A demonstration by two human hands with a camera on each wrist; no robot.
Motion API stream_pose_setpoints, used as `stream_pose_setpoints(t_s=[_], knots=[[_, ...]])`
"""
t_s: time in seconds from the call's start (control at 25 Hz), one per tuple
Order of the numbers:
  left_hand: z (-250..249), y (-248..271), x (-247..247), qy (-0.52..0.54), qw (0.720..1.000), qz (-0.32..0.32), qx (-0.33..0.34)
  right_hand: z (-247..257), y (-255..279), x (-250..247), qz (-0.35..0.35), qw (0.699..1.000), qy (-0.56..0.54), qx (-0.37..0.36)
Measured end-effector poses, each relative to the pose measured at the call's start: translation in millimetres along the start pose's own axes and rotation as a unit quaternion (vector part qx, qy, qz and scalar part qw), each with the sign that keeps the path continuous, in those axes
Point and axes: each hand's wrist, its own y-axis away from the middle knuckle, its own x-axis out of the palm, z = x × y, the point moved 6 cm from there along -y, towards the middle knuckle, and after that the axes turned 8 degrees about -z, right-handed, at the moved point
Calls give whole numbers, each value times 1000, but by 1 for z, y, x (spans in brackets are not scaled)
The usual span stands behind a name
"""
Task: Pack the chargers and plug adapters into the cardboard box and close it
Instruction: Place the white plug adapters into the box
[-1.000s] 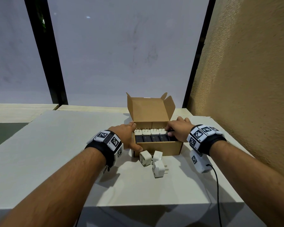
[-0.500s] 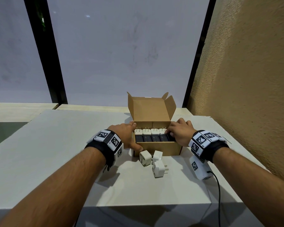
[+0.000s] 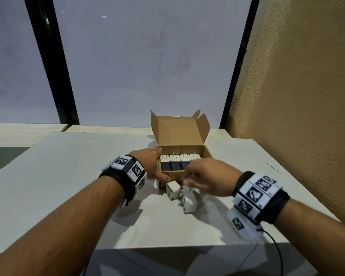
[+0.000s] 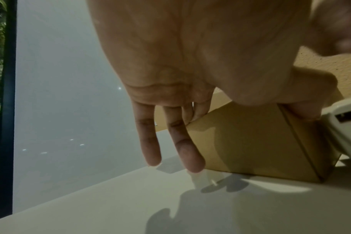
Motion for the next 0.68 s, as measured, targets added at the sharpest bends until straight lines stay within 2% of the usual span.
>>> stream_pose_setpoints(t_s=[0.08, 0.16, 0.28, 0.44, 0.48, 0.56, 0.64, 0.68], knots=[[0, -1, 0, 7, 1000, -4, 1, 23, 17, 15, 81, 995, 38, -34], [0, -1, 0, 11, 1000, -4, 2, 24, 27, 27, 122, 991, 46, -16], [0, -1, 1, 12, 1000, -1, -2, 16, 31, 33, 116, 993, 18, 7], [0, 1, 2, 19, 1000, 1, -2, 17, 33, 25, 115, 993, 1, -19], [1, 1, 2, 23, 1000, 0, 0, 18, 31, 15, 101, 995, -11, -23], [2, 1, 3, 34, 999, -3, 0, 13, 18, -12, 21, 999, -50, -7], [3, 1, 4, 39, 999, -2, -2, 0, -3, -35, -59, 994, -83, 36], [4, 1, 5, 41, 999, -2, -2, -7, -16, -40, -77, 990, -103, 59]])
